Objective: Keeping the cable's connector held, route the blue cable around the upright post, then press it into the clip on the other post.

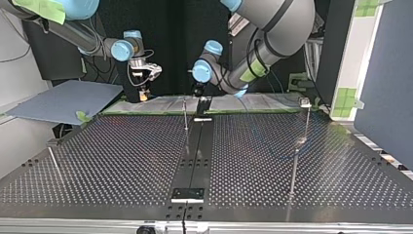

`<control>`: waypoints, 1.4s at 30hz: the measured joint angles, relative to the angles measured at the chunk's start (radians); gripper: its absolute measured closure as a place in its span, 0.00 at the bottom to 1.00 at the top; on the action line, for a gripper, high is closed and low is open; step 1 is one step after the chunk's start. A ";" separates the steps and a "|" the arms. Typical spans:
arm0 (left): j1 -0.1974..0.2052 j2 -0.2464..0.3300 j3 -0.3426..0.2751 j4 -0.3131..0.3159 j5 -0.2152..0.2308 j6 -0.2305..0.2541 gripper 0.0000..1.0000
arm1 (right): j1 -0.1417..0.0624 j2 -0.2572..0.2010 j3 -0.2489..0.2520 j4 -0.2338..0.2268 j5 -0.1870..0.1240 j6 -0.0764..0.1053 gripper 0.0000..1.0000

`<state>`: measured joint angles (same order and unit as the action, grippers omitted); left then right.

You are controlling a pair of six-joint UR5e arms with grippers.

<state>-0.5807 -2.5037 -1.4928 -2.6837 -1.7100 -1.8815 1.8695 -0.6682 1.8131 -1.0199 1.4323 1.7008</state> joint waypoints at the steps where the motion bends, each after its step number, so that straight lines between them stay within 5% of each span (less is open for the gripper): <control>1: 0.001 -0.011 0.000 0.001 0.005 -0.007 1.00 | 0.000 0.000 0.000 0.000 -0.001 0.000 1.00; 12: 0.019 -0.048 0.011 0.060 0.049 0.003 1.00 | -0.001 0.000 -0.004 -0.001 -0.012 -0.008 1.00; 20: 0.017 -0.023 0.013 0.056 0.045 0.079 1.00 | -0.001 0.000 -0.005 0.003 -0.016 -0.015 1.00; 29: 0.003 -0.013 0.013 -0.028 0.024 0.173 1.00 | 0.000 0.000 -0.005 0.017 -0.014 -0.030 1.00; 42: 0.011 -0.005 0.013 -0.037 0.055 0.169 1.00 | 0.000 0.000 -0.019 0.022 -0.017 -0.036 1.00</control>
<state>-0.5693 -2.5089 -1.4799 -2.7208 -1.6554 -1.7124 1.8698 -0.6682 1.7946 -0.9975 1.4151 1.6648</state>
